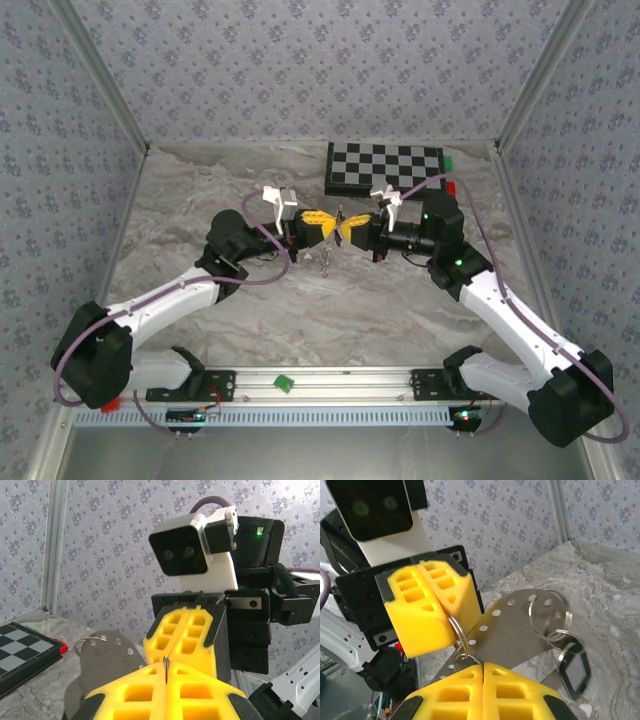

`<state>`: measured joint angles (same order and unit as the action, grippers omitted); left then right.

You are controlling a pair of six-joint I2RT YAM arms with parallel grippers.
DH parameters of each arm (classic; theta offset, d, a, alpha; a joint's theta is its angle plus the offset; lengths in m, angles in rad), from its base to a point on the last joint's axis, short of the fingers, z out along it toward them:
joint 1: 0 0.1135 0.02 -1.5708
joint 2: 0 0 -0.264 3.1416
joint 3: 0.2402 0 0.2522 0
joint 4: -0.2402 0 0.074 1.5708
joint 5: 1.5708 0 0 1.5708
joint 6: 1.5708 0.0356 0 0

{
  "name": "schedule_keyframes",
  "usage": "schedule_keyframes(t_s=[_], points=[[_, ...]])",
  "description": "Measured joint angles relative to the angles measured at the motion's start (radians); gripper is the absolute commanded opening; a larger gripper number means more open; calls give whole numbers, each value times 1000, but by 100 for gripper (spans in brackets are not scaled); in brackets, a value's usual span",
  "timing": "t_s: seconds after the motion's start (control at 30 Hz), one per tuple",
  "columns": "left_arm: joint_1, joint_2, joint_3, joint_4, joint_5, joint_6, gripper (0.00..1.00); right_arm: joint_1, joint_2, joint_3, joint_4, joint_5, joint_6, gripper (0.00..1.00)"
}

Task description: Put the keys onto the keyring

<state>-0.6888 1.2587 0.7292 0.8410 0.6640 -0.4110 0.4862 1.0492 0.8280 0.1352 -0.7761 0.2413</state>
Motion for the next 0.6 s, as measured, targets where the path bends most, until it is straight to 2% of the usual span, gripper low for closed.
schedule_keyframes(t_s=[0.2,0.23,0.3,0.43,0.6], points=[[-5,0,0,1,0,-2,0,21,19,9,-42,2,-29,0],[-5,0,0,1,0,-2,0,23,19,9,-43,3,-32,2],[-5,0,0,1,0,-2,0,23,19,10,-46,10,-35,18],[-5,0,0,2,-3,-2,0,23,16,11,-52,39,-50,34],[-5,0,0,2,-9,-8,0,23,-42,-7,-52,105,-55,41]])
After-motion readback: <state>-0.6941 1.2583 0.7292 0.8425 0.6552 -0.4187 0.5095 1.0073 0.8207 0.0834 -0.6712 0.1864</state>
